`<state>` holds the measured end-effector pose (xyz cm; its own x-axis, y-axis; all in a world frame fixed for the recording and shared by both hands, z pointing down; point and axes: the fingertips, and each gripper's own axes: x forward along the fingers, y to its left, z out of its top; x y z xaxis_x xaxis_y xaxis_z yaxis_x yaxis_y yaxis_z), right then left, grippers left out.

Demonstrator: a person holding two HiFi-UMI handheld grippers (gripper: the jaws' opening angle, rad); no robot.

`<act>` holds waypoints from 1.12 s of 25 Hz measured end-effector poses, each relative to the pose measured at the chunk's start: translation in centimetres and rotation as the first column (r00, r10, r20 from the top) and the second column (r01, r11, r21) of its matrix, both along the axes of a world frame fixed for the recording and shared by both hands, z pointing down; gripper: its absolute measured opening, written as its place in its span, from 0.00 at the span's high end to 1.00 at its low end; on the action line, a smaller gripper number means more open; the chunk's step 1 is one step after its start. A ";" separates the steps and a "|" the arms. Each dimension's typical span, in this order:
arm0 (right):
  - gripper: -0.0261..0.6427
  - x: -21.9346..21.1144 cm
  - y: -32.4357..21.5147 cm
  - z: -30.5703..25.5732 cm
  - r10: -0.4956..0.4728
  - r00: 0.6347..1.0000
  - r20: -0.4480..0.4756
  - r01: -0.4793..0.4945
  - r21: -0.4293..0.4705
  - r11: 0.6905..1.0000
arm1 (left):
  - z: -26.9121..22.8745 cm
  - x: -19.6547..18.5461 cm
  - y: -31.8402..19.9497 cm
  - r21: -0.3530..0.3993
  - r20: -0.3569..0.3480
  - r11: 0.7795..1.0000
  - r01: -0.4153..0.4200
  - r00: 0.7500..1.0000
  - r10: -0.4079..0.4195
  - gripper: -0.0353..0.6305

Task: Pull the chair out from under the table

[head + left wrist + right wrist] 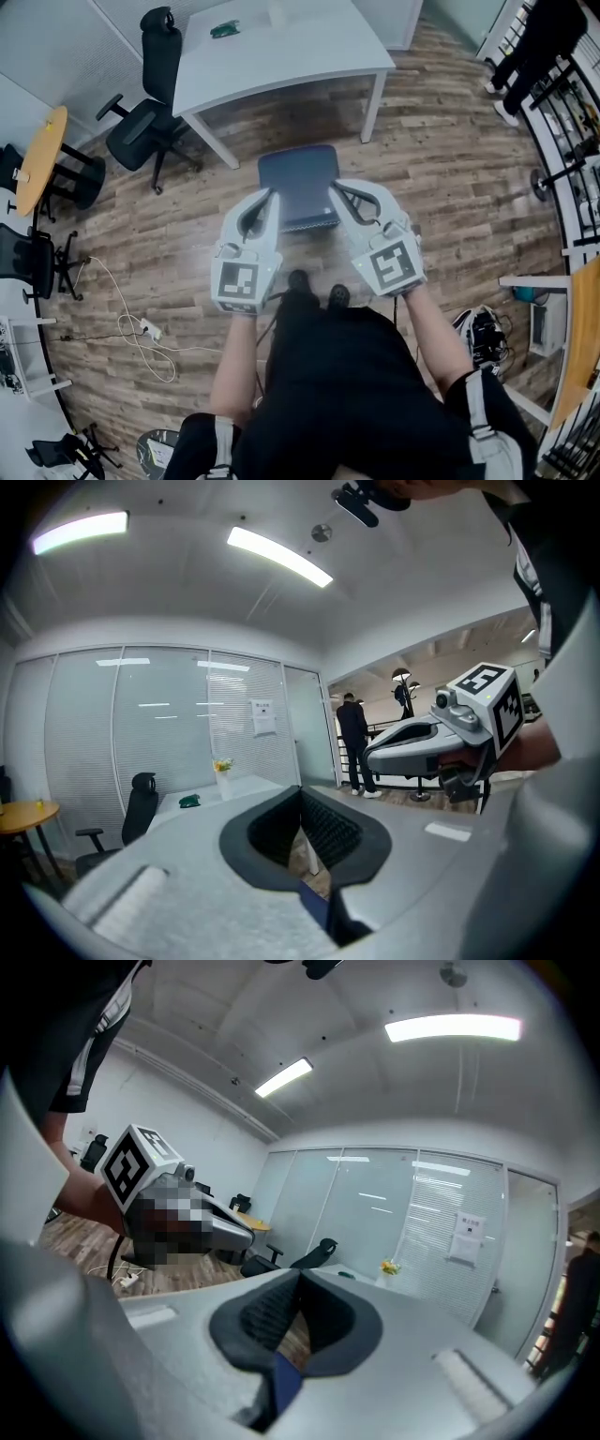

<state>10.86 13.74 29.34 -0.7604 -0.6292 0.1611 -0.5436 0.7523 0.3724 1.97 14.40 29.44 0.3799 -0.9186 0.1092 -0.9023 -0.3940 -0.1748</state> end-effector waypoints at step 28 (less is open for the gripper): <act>0.96 3.1 -1.2 0.9 0.044 0.995 0.086 -0.036 -0.088 0.995 | 1.2 0.7 0.0 -0.048 0.031 0.999 0.013 0.999 -0.011 0.93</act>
